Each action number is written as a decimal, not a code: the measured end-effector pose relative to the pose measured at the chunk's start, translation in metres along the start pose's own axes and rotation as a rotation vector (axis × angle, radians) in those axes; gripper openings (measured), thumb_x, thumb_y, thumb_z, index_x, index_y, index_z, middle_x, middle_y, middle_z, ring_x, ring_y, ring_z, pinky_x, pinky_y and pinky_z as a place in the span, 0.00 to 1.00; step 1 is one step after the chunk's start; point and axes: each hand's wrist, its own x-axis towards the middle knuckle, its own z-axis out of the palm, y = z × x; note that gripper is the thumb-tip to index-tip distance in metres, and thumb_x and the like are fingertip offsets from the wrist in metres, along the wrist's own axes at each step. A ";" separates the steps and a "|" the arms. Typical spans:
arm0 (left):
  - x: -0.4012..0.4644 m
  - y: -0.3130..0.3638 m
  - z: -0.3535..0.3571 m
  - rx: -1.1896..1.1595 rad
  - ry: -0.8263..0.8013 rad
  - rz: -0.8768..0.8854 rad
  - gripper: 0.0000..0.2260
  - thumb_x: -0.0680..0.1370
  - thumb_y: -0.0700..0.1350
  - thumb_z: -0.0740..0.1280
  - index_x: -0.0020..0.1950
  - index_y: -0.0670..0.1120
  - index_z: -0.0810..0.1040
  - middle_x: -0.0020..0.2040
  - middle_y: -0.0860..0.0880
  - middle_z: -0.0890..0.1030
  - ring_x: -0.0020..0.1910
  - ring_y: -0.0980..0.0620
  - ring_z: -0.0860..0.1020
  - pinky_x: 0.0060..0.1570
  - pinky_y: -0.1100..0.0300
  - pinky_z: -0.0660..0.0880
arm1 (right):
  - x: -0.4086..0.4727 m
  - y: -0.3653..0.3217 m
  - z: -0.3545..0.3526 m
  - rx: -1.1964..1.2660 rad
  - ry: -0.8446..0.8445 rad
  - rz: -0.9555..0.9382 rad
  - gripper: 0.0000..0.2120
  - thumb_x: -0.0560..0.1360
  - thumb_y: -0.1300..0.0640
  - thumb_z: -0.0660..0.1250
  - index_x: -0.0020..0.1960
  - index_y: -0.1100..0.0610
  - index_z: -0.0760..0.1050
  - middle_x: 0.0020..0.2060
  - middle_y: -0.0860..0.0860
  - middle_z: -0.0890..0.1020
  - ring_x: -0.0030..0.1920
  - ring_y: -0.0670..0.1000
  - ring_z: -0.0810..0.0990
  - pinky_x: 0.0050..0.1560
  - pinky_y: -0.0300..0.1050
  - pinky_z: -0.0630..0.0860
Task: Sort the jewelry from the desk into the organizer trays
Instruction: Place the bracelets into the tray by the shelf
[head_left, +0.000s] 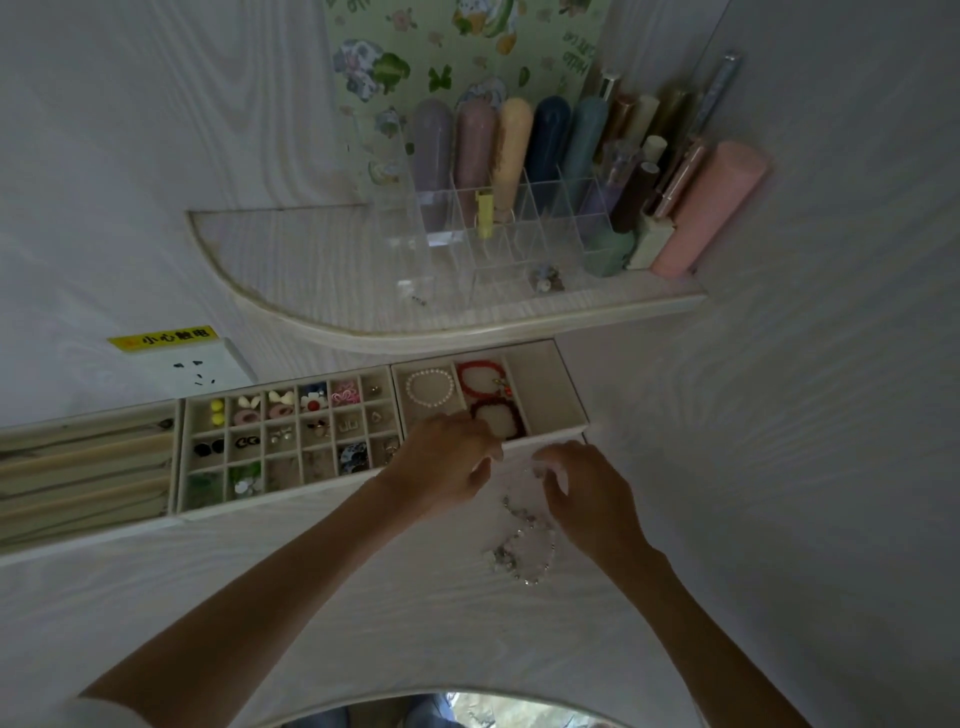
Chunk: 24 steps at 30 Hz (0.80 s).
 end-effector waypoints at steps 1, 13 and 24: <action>-0.003 0.001 0.005 -0.026 -0.041 0.015 0.13 0.77 0.43 0.61 0.57 0.55 0.80 0.55 0.56 0.80 0.55 0.54 0.77 0.52 0.57 0.75 | -0.008 0.007 0.007 -0.038 -0.066 0.011 0.15 0.76 0.63 0.60 0.58 0.50 0.76 0.52 0.47 0.79 0.52 0.48 0.76 0.49 0.39 0.74; 0.006 0.018 0.041 -0.018 -0.261 0.173 0.11 0.79 0.48 0.61 0.59 0.50 0.77 0.57 0.52 0.76 0.56 0.51 0.73 0.50 0.55 0.73 | -0.035 0.026 0.030 -0.180 -0.027 -0.084 0.08 0.61 0.60 0.79 0.35 0.52 0.82 0.41 0.49 0.81 0.37 0.51 0.78 0.30 0.41 0.76; 0.022 0.012 0.030 -0.403 -0.012 -0.161 0.06 0.75 0.50 0.68 0.50 0.53 0.82 0.49 0.55 0.79 0.51 0.57 0.76 0.50 0.62 0.71 | -0.014 0.009 -0.009 0.148 0.077 -0.011 0.03 0.77 0.55 0.64 0.48 0.51 0.77 0.45 0.44 0.78 0.44 0.41 0.76 0.40 0.29 0.68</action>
